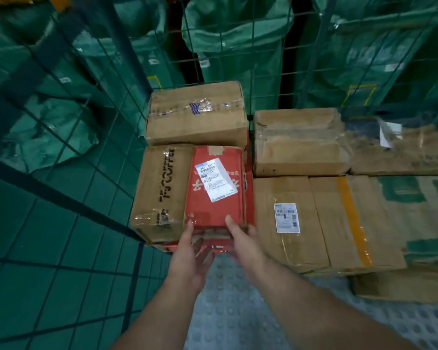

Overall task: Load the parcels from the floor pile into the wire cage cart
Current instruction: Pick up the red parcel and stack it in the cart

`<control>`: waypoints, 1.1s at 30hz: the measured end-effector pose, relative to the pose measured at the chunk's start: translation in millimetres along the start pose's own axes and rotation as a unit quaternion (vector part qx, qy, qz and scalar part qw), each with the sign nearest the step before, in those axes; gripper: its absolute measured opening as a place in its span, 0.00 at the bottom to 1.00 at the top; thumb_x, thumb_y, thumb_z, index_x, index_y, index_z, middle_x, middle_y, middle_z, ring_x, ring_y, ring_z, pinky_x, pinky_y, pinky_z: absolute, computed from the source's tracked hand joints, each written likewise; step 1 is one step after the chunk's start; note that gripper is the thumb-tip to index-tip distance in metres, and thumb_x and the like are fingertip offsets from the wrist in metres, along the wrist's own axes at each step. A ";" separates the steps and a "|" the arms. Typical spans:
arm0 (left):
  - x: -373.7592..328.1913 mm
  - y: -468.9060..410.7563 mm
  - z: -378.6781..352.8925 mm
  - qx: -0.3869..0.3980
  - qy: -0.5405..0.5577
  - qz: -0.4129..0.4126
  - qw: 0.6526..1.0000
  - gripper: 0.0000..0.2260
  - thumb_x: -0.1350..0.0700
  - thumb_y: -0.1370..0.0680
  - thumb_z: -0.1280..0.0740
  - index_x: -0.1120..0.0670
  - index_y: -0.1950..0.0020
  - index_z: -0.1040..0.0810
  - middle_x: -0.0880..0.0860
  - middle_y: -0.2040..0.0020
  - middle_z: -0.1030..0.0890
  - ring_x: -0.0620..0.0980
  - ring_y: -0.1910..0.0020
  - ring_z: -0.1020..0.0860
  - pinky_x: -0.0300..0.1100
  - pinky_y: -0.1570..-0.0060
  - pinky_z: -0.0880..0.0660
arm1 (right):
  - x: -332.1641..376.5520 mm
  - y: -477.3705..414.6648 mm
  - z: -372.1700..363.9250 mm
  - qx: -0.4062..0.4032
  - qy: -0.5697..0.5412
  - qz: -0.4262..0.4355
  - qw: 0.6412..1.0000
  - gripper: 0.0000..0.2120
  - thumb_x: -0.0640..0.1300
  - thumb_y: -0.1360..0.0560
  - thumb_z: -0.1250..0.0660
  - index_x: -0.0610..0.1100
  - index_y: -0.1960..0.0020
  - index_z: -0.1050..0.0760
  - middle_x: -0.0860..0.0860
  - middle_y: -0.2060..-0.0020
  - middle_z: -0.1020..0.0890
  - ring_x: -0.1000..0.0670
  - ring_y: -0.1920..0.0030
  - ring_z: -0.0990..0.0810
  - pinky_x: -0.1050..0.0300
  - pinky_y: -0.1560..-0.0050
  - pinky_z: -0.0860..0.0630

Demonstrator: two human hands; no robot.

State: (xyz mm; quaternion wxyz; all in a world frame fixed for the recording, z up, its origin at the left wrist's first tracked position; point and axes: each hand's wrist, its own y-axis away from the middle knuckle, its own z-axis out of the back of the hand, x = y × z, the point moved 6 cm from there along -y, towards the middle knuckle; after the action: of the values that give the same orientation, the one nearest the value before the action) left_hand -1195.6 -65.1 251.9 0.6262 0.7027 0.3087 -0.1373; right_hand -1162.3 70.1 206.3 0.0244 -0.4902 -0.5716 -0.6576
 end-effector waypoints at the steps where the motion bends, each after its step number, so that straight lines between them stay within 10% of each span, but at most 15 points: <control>1: -6.8 -3.3 1.3 -0.011 -0.004 -0.001 1.000 0.15 0.43 0.23 0.28 0.50 0.41 0.19 0.58 0.44 0.16 0.58 0.42 0.19 0.53 0.36 0.24 | -1.5 -10.8 -3.0 -0.013 0.021 -0.004 1.000 0.36 0.80 0.39 0.29 0.61 0.38 0.27 0.57 0.49 0.13 0.47 0.49 0.13 0.43 0.41 0.19; 12: -48.2 -49.8 0.8 -0.042 -0.154 0.030 0.987 0.19 0.48 0.13 0.43 0.63 0.39 0.23 0.63 0.50 0.14 0.61 0.49 0.15 0.55 0.50 0.18 | 36.7 -10.0 -5.0 -0.064 0.191 -0.037 0.979 0.30 0.63 0.17 0.44 0.42 0.25 0.40 0.53 0.61 0.28 0.55 0.66 0.30 0.62 0.60 0.31; 17: -43.5 -10.4 -3.8 -0.053 -0.202 0.000 0.978 0.17 0.43 0.16 0.38 0.56 0.44 0.21 0.58 0.51 0.14 0.55 0.54 0.14 0.49 0.57 0.19 | 10.3 1.3 0.4 -0.036 0.166 -0.090 0.981 0.60 0.89 0.43 0.48 0.49 0.25 0.36 0.46 0.45 0.18 0.43 0.47 0.17 0.47 0.40 0.23; 22: 42.0 47.9 18.2 -0.016 -0.147 0.017 0.989 0.14 0.44 0.16 0.37 0.54 0.42 0.22 0.53 0.44 0.18 0.52 0.47 0.19 0.49 0.49 0.24 | -39.9 66.1 28.7 0.044 0.145 -0.084 0.985 0.18 0.62 0.16 0.45 0.49 0.50 0.25 0.49 0.54 0.18 0.48 0.55 0.20 0.56 0.56 0.29; 33: 282.8 212.4 152.6 -0.165 0.074 0.149 0.972 0.10 0.53 0.18 0.34 0.58 0.43 0.20 0.54 0.56 0.16 0.49 0.65 0.18 0.40 0.65 0.26 | -217.0 228.0 132.4 0.183 0.360 -0.248 0.880 0.17 0.52 0.16 0.44 0.47 0.58 0.24 0.52 0.70 0.20 0.54 0.70 0.26 0.60 0.69 0.36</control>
State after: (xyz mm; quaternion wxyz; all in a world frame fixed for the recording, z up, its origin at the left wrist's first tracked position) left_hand -819.2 -143.6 229.7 0.7225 0.6358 0.2643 0.0623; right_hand -833.1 -20.6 208.5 0.1538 -0.0487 -0.7368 -0.6566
